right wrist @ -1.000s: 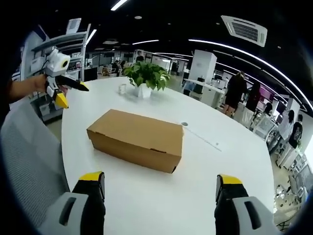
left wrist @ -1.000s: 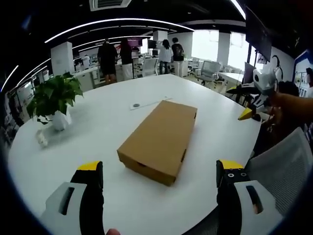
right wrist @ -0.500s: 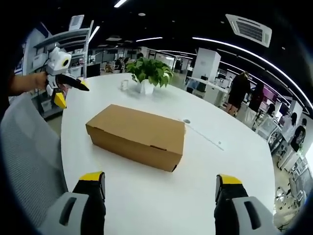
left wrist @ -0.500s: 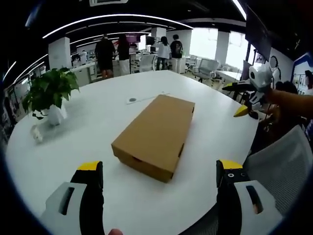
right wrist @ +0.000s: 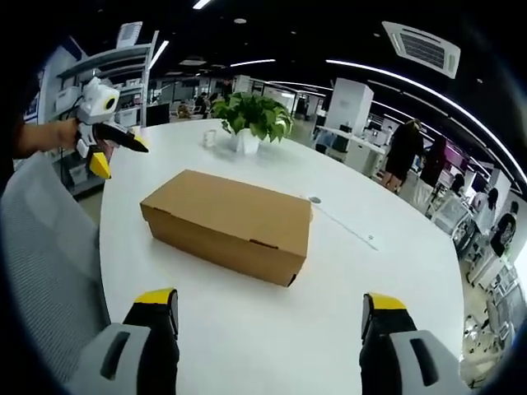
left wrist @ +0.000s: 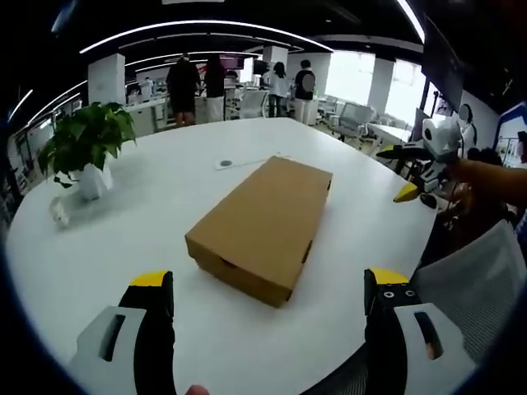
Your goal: Operate the shoe box by opening the lid, removing the specified soft item, and placing it in the target area until the item is outside and the box remains undamaged.
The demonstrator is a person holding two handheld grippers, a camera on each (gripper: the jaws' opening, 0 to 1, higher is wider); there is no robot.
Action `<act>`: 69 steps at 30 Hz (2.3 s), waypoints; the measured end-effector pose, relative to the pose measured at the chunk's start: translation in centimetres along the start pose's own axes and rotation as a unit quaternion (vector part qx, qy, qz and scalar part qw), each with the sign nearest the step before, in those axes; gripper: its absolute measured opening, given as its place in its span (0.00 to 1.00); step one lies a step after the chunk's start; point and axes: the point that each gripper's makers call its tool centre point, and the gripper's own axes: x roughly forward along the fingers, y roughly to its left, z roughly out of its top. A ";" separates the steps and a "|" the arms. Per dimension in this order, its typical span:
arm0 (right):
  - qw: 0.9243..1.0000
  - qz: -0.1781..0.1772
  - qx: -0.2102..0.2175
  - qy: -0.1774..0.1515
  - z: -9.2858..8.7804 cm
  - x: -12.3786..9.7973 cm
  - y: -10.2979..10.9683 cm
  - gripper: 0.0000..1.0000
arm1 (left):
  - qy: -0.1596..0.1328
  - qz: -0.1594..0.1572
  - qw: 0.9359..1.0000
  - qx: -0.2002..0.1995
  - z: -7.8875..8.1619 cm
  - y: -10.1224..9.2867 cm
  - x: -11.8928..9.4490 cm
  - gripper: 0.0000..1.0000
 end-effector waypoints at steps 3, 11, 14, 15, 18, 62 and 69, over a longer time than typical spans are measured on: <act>1.000 0.001 -0.002 -0.002 0.2 0.2 -0.1 0.92 | 0.004 0.000 1.000 -0.002 -0.3 0.0 0.2 1.00; 1.000 0.005 -0.006 -0.004 0.3 0.8 -0.3 0.91 | 0.007 -0.002 1.000 -0.003 -0.5 0.0 0.6 1.00; 1.000 0.006 -0.007 -0.004 0.3 1.0 -0.3 0.90 | 0.011 -0.005 1.000 -0.002 -0.8 -0.1 0.9 1.00; 1.000 0.007 -0.006 -0.005 0.3 1.1 -0.3 0.90 | 0.013 -0.005 1.000 -0.002 -0.8 -0.1 0.9 1.00; 1.000 0.008 -0.006 -0.009 0.4 1.3 -0.4 0.89 | 0.014 -0.005 1.000 -0.001 -0.9 0.0 1.0 1.00; 0.999 0.041 -0.015 -0.002 0.5 6.0 -0.9 0.70 | 0.037 -0.033 0.999 -0.004 -3.2 -0.2 4.6 0.88; 0.999 0.045 -0.016 0.001 0.4 6.7 -1.0 0.67 | 0.044 -0.042 0.998 -0.014 -3.9 -0.4 5.0 0.82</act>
